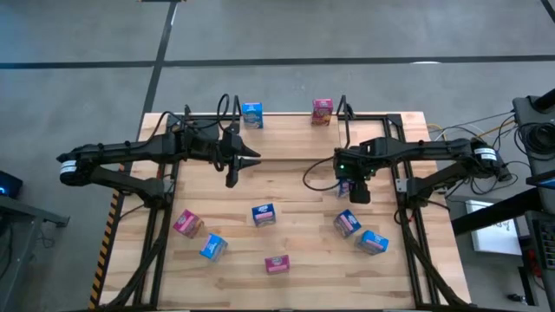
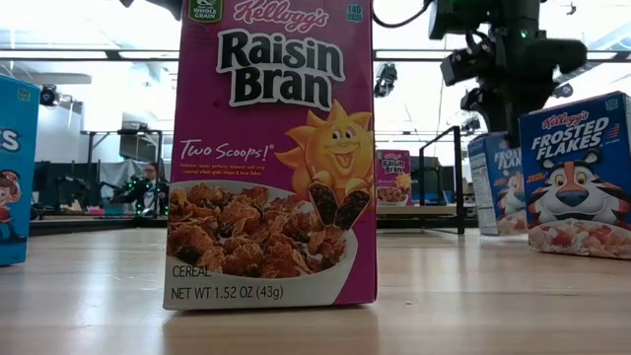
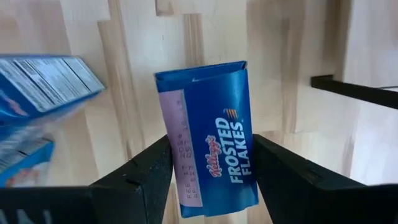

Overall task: Stack cereal on shelf
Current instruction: Put the top dark blue cereal box on the shelf

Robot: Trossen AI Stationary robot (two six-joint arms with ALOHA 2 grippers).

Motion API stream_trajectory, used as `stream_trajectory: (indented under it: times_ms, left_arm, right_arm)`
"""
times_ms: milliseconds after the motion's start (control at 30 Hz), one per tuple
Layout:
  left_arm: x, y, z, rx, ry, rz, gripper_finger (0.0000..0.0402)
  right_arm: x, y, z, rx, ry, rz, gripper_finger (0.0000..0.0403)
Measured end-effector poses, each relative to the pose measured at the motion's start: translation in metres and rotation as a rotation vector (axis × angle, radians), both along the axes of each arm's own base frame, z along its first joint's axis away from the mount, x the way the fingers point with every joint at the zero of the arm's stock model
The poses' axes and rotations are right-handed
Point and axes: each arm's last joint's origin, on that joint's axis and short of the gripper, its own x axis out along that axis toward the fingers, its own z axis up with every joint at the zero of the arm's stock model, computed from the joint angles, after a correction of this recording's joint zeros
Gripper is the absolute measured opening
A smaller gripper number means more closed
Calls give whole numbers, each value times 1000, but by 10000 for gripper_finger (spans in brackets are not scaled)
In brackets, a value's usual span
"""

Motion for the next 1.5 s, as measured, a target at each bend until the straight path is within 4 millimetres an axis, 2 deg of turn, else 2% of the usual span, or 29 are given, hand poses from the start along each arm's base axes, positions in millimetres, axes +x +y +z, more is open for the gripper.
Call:
stream_trajectory:
  times_ms: [333, 433, 567, 800, 1033, 1200, 1367, 1500]
  left_arm:
    - [0, 0, 0, 40, 2, -17, 77]
    - [0, 0, 0, 53, 2, -22, 77]
    - [0, 0, 0, 64, 1, -27, 77]
    - [-3, -1, 4, 74, -18, -28, 77]
    - [-25, -6, 9, 93, -108, -27, 77]
    - [-46, -10, 6, 105, -195, -22, 77]
    - [-63, -13, 13, 119, -261, -20, 76]
    - [-71, -15, 15, 123, -285, -19, 75]
  right_arm:
    - [19, -3, 69, -10, -195, -81, 196]
    - [32, -5, 85, -28, -245, -95, 196]
    - [57, -10, 97, -93, -268, -98, 196]
    - [111, -33, 92, -235, -242, -36, 196]
    - [152, -79, 81, -292, -232, 24, 196]
    - [163, -125, 74, -231, -296, 20, 196]
    - [159, -169, 69, -197, -378, 2, 196]
    - [152, -192, 64, -128, -413, -17, 193]
